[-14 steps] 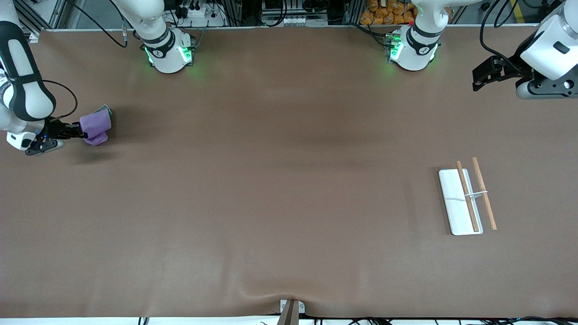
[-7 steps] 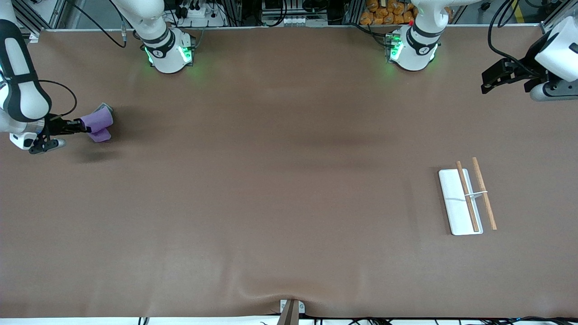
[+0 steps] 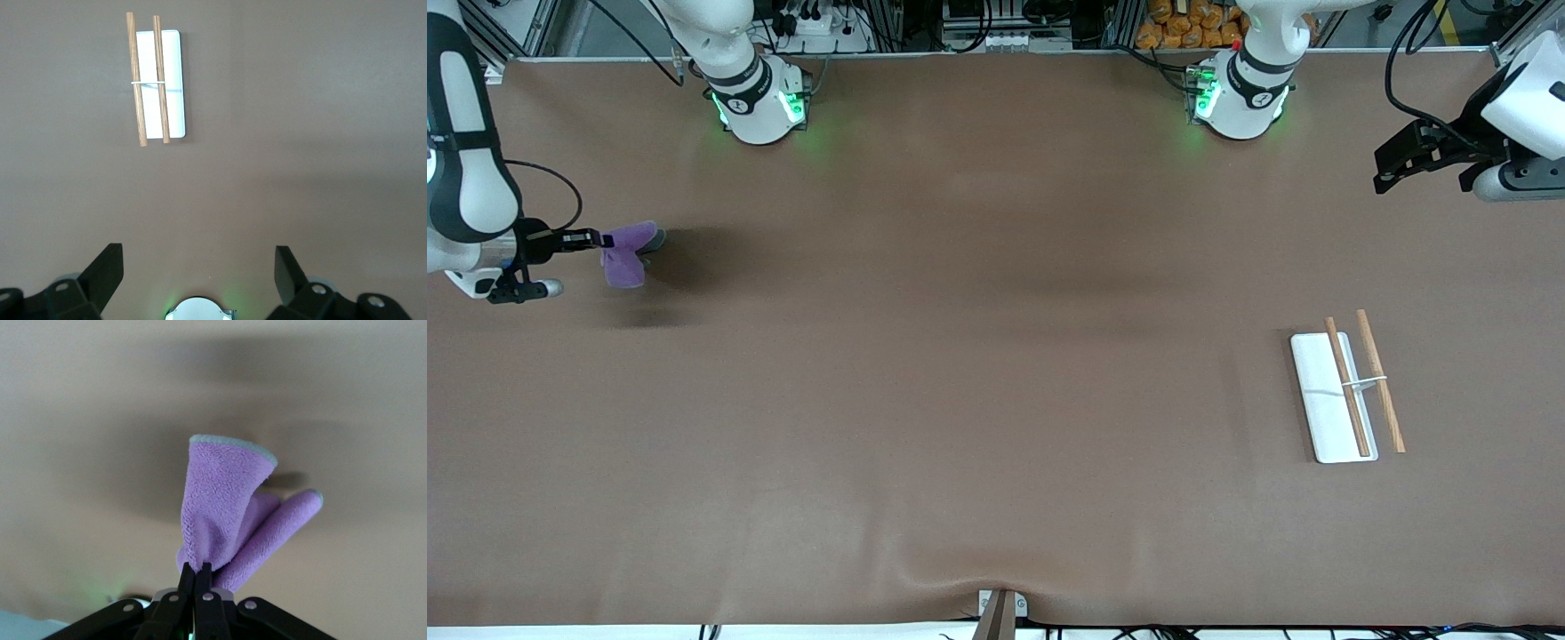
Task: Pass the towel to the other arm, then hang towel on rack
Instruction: 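Lift the towel with the right gripper and carry it toward the table middle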
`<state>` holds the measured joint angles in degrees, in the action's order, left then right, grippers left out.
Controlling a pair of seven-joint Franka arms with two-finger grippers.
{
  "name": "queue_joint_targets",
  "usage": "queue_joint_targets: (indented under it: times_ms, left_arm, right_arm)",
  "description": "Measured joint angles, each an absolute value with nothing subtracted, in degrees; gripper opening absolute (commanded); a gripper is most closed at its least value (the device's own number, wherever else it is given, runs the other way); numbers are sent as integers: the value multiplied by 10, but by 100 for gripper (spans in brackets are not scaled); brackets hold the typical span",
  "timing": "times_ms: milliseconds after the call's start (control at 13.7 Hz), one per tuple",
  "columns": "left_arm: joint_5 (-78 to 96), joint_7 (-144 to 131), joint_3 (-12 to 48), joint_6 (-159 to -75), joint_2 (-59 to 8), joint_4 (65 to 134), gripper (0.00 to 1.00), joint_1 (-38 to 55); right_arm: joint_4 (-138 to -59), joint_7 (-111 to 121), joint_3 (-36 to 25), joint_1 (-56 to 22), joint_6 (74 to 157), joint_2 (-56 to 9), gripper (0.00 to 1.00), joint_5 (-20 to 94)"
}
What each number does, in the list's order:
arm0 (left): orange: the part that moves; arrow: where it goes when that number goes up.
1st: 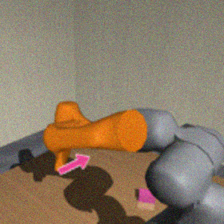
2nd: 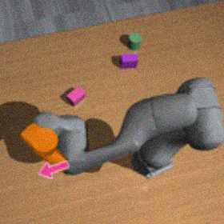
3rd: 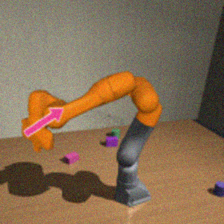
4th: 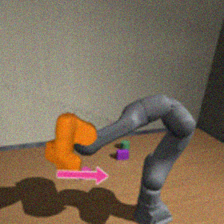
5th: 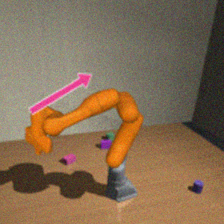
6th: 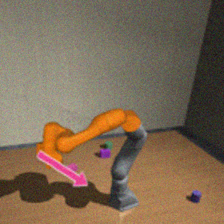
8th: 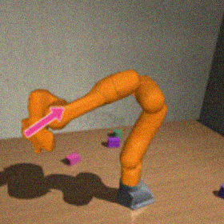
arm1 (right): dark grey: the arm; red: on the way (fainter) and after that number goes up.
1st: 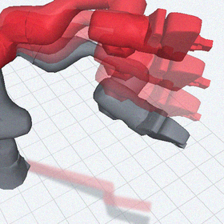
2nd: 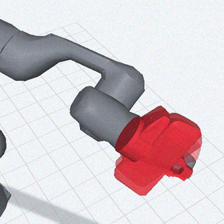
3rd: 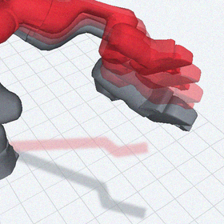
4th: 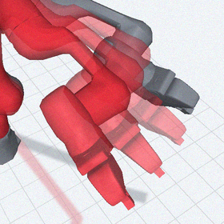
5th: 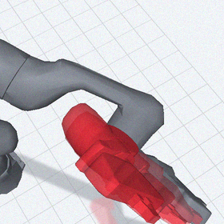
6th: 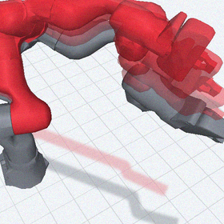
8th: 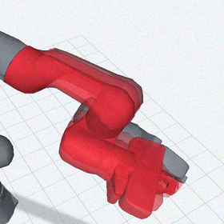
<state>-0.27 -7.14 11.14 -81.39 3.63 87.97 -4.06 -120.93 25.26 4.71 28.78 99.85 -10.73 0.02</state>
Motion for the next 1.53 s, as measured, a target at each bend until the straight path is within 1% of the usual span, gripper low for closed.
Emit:
queue_joint_targets:
  times_ms: [439, 658, 877, 1169, 1316, 1535]
  left_arm:
    - [-3, -71, 114, -814, 36, 880, 100, -40]
    - [-3, -71, 115, -814, 36, 881, 100, -39]
    - [-2, -71, 122, -816, 36, 884, 100, -34]
    - [-1, -72, 132, -832, 30, 886, 100, -29]
    - [1, -72, 132, -835, 28, 886, 100, -29]
    - [13, -72, 132, -837, 25, 886, 100, -30]
  right_arm:
    - [-1191, 77, 49, 191, 884, -38, 0, 42]
    - [-1148, -44, 51, 131, 819, -27, 0, 75]
    - [-1097, -179, 52, 61, 778, -26, 0, 100]
    - [-1052, -331, 53, -13, 764, -26, 0, 150]
    - [-1036, -403, 53, -37, 764, -26, 0, 200]
    - [-1017, -516, 52, -72, 789, -30, 0, 264]
